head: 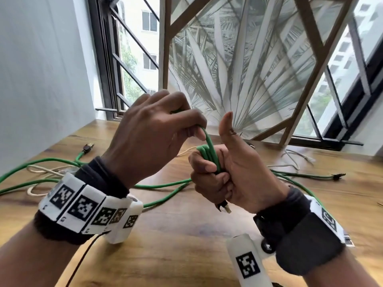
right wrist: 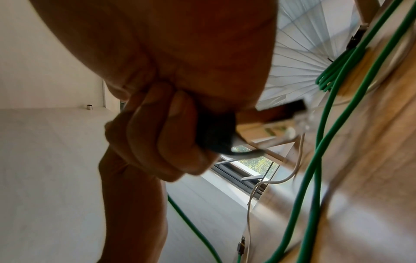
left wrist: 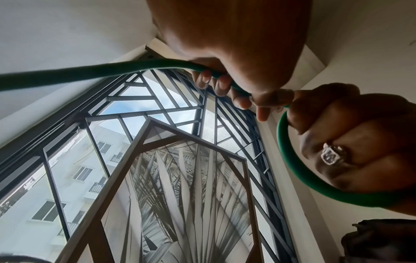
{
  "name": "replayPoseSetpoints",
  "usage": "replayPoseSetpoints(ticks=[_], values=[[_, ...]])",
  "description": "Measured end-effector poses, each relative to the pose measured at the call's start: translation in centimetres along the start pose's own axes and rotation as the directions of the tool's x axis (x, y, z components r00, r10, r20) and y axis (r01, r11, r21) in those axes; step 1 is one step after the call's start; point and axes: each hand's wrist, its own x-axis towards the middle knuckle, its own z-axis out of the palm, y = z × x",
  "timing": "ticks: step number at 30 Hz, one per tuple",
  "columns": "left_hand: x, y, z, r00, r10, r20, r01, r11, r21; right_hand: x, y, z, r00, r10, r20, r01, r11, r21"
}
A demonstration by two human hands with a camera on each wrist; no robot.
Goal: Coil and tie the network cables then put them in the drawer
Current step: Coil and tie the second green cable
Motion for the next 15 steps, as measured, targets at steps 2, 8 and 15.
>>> replayPoseSetpoints(ticks=[2,8,15], values=[[0.0,-0.3,0.2,0.999,-0.05,0.019,0.051,0.996,-0.073,0.0,0.0,0.2,1.0,-0.009,0.0,0.009,0.999,0.036],[-0.2,-0.8,0.8,0.975,-0.187,0.116,0.211,0.946,-0.248,0.3,0.1,0.7,0.997,-0.074,0.032,0.068,0.982,0.177],[-0.5,-0.6,1.2,0.888,-0.258,0.38,0.388,0.864,-0.321,-0.2,-0.7,1.3,0.972,-0.223,0.068,0.182,0.909,0.376]])
